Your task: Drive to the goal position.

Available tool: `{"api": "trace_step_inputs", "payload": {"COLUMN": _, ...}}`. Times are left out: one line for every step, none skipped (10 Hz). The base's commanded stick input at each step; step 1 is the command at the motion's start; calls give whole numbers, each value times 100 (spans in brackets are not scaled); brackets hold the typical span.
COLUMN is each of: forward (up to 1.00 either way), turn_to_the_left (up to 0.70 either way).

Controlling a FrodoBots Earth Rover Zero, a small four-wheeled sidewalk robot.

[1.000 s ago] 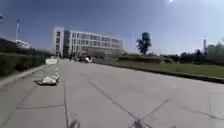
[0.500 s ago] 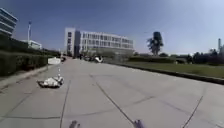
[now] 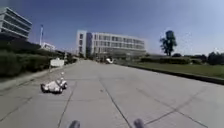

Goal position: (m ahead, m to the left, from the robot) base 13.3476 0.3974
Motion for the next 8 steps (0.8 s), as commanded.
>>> {"api": "trace_step_inputs", "payload": {"forward": 70, "turn_to_the_left": 0}}
{"api": "trace_step_inputs", "payload": {"forward": 70, "turn_to_the_left": 26}}
{"api": "trace_step_inputs", "payload": {"forward": 70, "turn_to_the_left": 35}}
{"api": "trace_step_inputs", "payload": {"forward": 70, "turn_to_the_left": 33}}
{"api": "trace_step_inputs", "payload": {"forward": 70, "turn_to_the_left": 22}}
{"api": "trace_step_inputs", "payload": {"forward": 70, "turn_to_the_left": 12}}
{"api": "trace_step_inputs", "payload": {"forward": 70, "turn_to_the_left": 5}}
{"api": "trace_step_inputs", "payload": {"forward": 70, "turn_to_the_left": 0}}
